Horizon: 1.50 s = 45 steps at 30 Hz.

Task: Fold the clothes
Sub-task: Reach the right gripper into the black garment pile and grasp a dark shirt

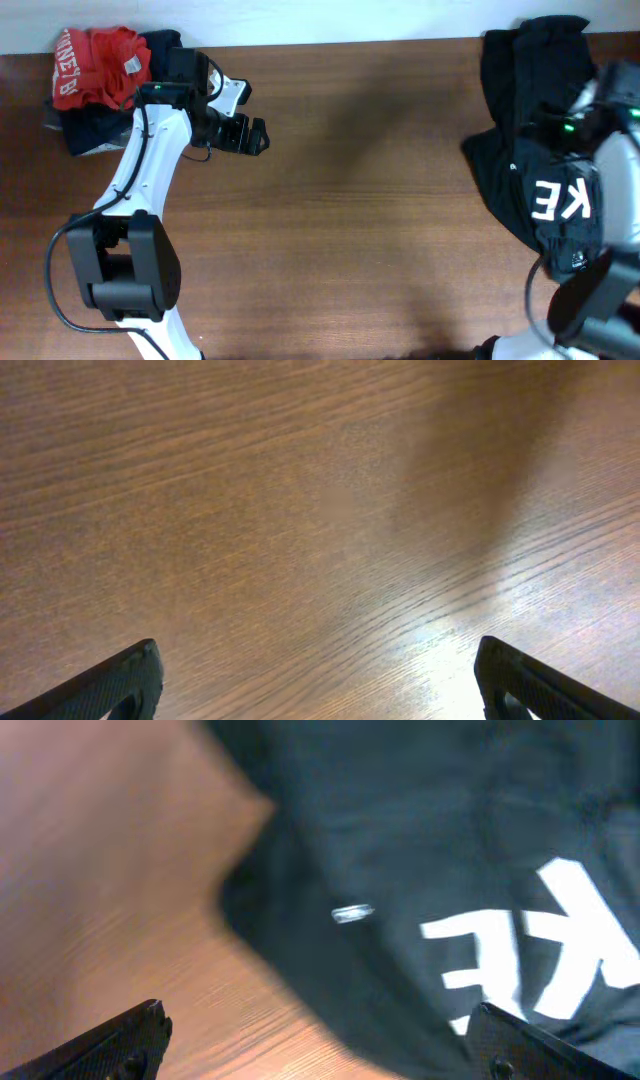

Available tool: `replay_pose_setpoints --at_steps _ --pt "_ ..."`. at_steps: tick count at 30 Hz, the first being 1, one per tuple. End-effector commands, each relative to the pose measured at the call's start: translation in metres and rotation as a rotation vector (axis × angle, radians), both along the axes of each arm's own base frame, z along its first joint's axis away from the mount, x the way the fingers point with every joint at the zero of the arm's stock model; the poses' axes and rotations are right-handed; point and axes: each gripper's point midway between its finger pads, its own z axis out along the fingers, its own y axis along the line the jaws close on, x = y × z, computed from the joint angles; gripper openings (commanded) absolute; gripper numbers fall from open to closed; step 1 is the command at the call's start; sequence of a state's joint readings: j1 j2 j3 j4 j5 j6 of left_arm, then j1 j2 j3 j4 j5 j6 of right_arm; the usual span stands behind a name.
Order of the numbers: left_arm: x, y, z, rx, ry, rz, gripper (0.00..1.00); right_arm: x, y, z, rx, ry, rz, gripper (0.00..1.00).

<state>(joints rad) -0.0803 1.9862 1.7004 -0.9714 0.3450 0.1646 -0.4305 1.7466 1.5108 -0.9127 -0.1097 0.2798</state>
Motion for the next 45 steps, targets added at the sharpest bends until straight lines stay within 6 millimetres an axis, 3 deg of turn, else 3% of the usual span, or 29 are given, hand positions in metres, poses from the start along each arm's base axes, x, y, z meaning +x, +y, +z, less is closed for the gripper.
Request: replay_pose_setpoints --at_steps 1,5,9,12,16,19,21,22,32,33,34,36,38,42,45 --pt "0.005 -0.012 0.011 -0.028 -0.04 -0.037 0.99 -0.01 -0.041 -0.031 0.034 0.064 -0.137 0.99" --pt "0.005 -0.021 0.011 -0.028 -0.049 -0.057 0.99 -0.023 -0.068 -0.073 0.079 0.143 -0.205 0.99" --pt "0.008 -0.031 0.013 -0.028 -0.074 -0.078 0.99 -0.03 -0.078 -0.102 0.121 0.191 -0.236 0.89" --pt "0.011 -0.038 0.015 -0.031 -0.096 -0.092 0.99 -0.03 -0.078 -0.11 0.125 0.203 -0.235 0.74" --pt "0.011 -0.044 0.016 -0.032 -0.102 -0.103 0.99 -0.028 -0.082 -0.111 0.106 0.197 -0.233 0.65" --pt "0.01 -0.045 0.016 -0.031 -0.102 -0.106 0.99 -0.028 -0.086 -0.111 0.081 0.2 -0.233 0.38" --pt "0.011 -0.045 0.016 -0.032 -0.104 -0.106 0.99 -0.028 -0.086 -0.111 0.079 0.201 -0.231 0.1" --pt "0.011 -0.045 0.016 -0.032 -0.106 -0.106 0.99 -0.028 -0.086 -0.11 0.08 0.199 -0.23 0.04" --pt "0.012 -0.045 0.017 -0.033 -0.11 -0.106 0.99 -0.03 -0.085 -0.11 0.076 0.209 -0.209 0.04" --pt "0.012 -0.045 0.017 -0.033 -0.11 -0.106 0.99 -0.032 -0.087 -0.11 0.066 0.215 -0.208 0.09" --pt "0.012 -0.045 0.017 -0.034 -0.11 -0.106 0.99 -0.033 -0.089 -0.11 0.049 0.222 -0.201 0.2" --pt "0.012 -0.045 0.017 -0.033 -0.11 -0.106 0.99 -0.034 -0.094 -0.11 0.009 0.235 -0.181 0.58" --pt "0.012 -0.045 0.017 -0.033 -0.11 -0.106 0.99 -0.032 -0.097 -0.11 -0.013 0.229 -0.139 0.75" --pt "0.012 -0.045 0.017 -0.033 -0.11 -0.106 0.99 -0.03 -0.098 -0.113 -0.033 0.233 -0.083 0.76" --pt "0.012 -0.046 0.017 -0.034 -0.112 -0.106 0.99 -0.033 -0.096 -0.121 -0.021 0.252 -0.077 0.59"
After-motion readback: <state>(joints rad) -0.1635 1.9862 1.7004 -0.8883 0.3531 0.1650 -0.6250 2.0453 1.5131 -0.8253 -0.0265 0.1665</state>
